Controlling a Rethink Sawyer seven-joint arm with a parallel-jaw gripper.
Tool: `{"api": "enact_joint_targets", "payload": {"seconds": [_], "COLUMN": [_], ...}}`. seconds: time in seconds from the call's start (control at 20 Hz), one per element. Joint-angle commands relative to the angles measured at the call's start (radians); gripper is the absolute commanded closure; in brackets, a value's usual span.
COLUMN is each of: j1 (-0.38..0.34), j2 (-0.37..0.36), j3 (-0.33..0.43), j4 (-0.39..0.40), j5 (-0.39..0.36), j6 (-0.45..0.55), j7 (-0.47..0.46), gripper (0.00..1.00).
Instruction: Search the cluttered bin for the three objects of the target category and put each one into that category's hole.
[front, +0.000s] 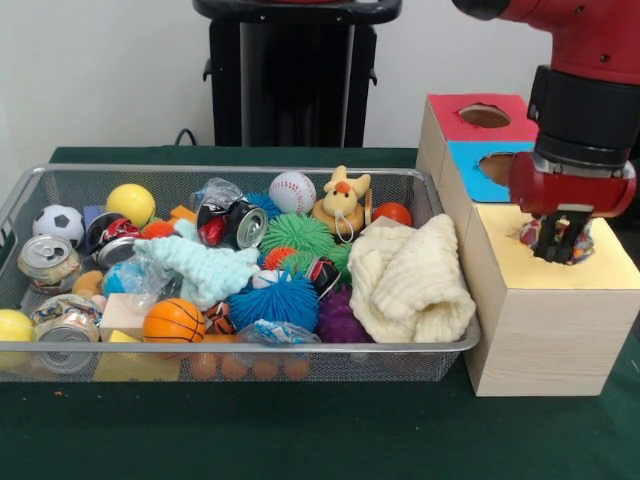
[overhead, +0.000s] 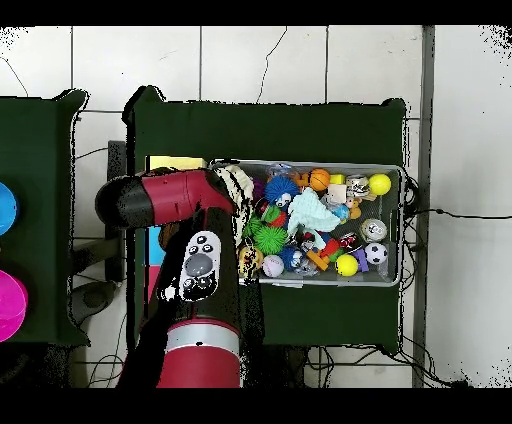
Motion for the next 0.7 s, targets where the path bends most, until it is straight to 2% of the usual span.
{"api": "enact_joint_targets", "payload": {"seconds": [0.05, 0.5, 0.7], "j1": [0.007, 0.013, 0.016], "j2": [-0.051, -0.042, -0.05], "j3": [0.012, 0.02, 0.013], "j4": [-0.023, -0.089, -0.085], "j5": [0.024, 0.016, 0.011], "j6": [0.223, 0.263, 0.259], "j7": [0.11, 0.122, 0.131], "gripper": [1.0, 1.0, 1.0]}}
